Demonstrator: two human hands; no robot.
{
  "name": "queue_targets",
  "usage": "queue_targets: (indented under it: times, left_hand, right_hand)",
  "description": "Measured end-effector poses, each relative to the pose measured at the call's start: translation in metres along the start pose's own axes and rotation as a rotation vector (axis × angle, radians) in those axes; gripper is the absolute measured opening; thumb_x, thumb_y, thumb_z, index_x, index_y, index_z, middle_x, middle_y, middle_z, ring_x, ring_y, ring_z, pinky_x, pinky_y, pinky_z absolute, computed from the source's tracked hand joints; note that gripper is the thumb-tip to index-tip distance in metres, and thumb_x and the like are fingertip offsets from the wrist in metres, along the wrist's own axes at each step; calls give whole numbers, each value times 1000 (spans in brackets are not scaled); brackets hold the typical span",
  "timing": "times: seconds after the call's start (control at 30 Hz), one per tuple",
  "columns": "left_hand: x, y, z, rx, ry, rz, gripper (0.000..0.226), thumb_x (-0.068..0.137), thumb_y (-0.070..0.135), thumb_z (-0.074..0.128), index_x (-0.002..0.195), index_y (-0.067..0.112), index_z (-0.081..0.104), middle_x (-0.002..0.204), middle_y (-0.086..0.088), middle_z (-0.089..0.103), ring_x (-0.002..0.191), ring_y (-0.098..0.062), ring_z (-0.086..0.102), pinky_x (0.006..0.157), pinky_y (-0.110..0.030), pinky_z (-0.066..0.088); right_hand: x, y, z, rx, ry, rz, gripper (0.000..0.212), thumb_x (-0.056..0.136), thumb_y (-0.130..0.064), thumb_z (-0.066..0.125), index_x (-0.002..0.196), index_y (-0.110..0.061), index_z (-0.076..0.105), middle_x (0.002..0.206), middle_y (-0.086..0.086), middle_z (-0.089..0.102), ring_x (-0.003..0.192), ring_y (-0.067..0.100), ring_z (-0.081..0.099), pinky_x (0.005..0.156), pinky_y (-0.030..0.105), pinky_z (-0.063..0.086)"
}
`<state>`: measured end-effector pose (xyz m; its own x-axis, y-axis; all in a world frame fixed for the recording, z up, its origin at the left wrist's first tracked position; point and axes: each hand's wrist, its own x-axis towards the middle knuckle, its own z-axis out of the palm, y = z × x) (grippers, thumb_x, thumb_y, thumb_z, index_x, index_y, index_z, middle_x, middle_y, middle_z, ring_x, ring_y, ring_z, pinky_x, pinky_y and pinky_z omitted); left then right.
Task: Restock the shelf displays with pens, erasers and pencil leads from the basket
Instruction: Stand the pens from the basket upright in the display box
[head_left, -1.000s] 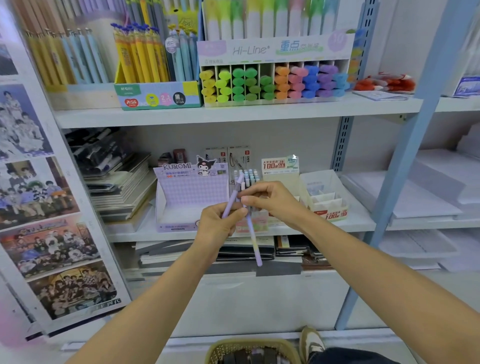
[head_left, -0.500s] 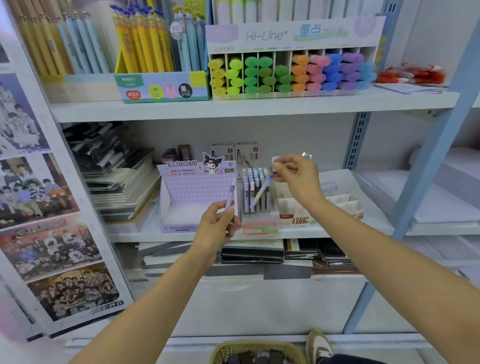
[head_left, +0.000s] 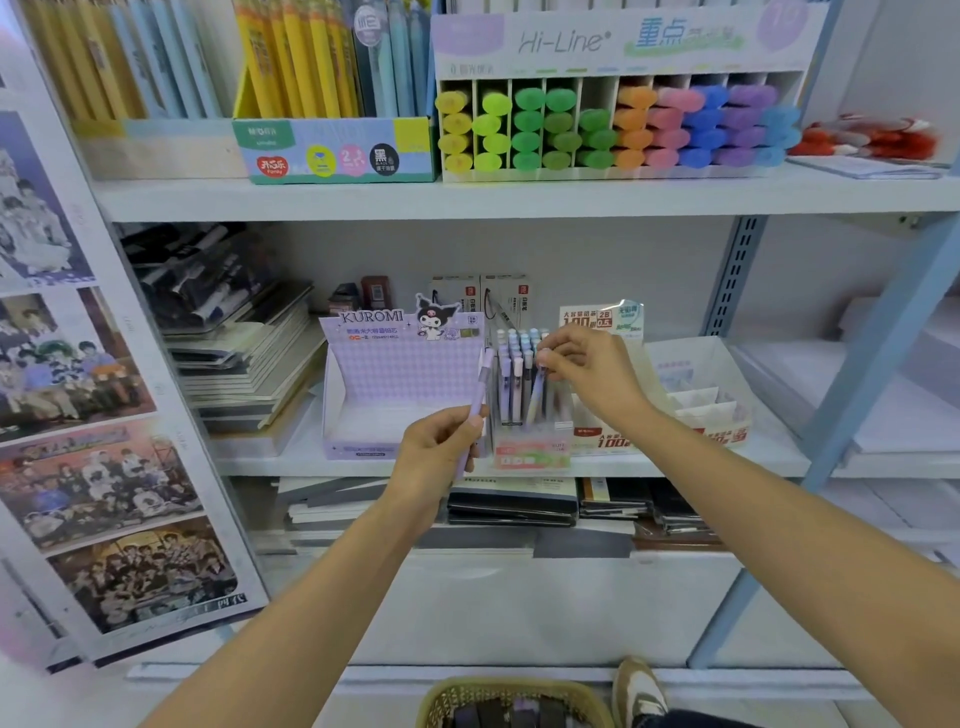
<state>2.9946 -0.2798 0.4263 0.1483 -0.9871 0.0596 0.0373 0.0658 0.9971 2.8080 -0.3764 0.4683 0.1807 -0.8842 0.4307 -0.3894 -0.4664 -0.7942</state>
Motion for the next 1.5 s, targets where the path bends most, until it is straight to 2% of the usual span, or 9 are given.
queue_targets:
  times: [0.17,0.43,0.57,0.67,0.8,0.93,1.03,1.17,1.5]
  left_hand:
    - [2,-1,-1,-89,10,-7,16,93,12,60,108,10,67,78,-4,70,68,-12,64,65,-22,56]
    - [0,2,-2,-108,-25,-9,14,95,11,58,107,8,65,83,-2,76,75,-16,71,66,-20,56]
    - [-2,6,6,-78,-33,10,17,95,9,58,109,3,65,86,-7,75,75,-17,71,67,-21,56]
    - [-6,8,17,-45,-53,29,18,94,8,59,110,0,65,91,-13,74,79,-20,71,68,-23,57]
    - [-11,9,30,46,-89,98,15,93,8,60,106,3,65,91,-14,72,83,-22,70,73,-26,58]
    - [-12,3,30,479,-27,292,25,95,18,60,120,17,60,118,2,64,107,-13,61,87,-23,51]
    - [-8,-5,25,950,-134,466,61,96,26,57,151,22,29,153,14,26,142,-6,23,112,-26,25]
    - [-1,-21,24,1397,-262,469,80,97,34,51,155,18,-2,163,3,-4,149,-14,-8,120,-33,7]
    - [2,-34,23,1441,-209,549,82,94,30,54,155,18,1,163,2,2,149,-16,-7,118,-33,13]
  right_hand:
    - [1,1,4,-81,5,-14,17,87,-15,70,101,-15,61,88,3,70,82,12,66,76,22,54]
    - [0,2,10,-267,39,-72,14,84,-15,73,98,-12,72,96,4,61,79,15,56,81,32,51]
    - [-11,-17,2,78,48,0,20,91,-22,65,109,-17,68,103,-1,66,89,11,61,72,16,49]
    - [-25,-29,0,361,-134,112,24,93,-18,61,116,-11,65,103,6,71,87,17,69,69,22,56]
    - [-39,-30,-4,381,-228,118,19,95,-11,57,110,-3,66,93,9,71,78,16,68,73,28,58]
    - [-37,-27,-20,377,-18,80,12,96,-9,54,103,-3,63,92,12,71,79,15,71,73,26,59]
    - [-30,-21,-33,320,165,18,12,96,-9,54,102,-2,62,94,15,70,85,19,71,77,29,59]
    - [-29,-8,-30,193,110,-2,10,96,-9,55,102,-8,63,93,8,70,89,20,70,80,31,59]
    - [-24,19,-4,-64,-18,-74,14,97,-15,56,104,-8,65,96,9,71,90,17,69,82,39,59]
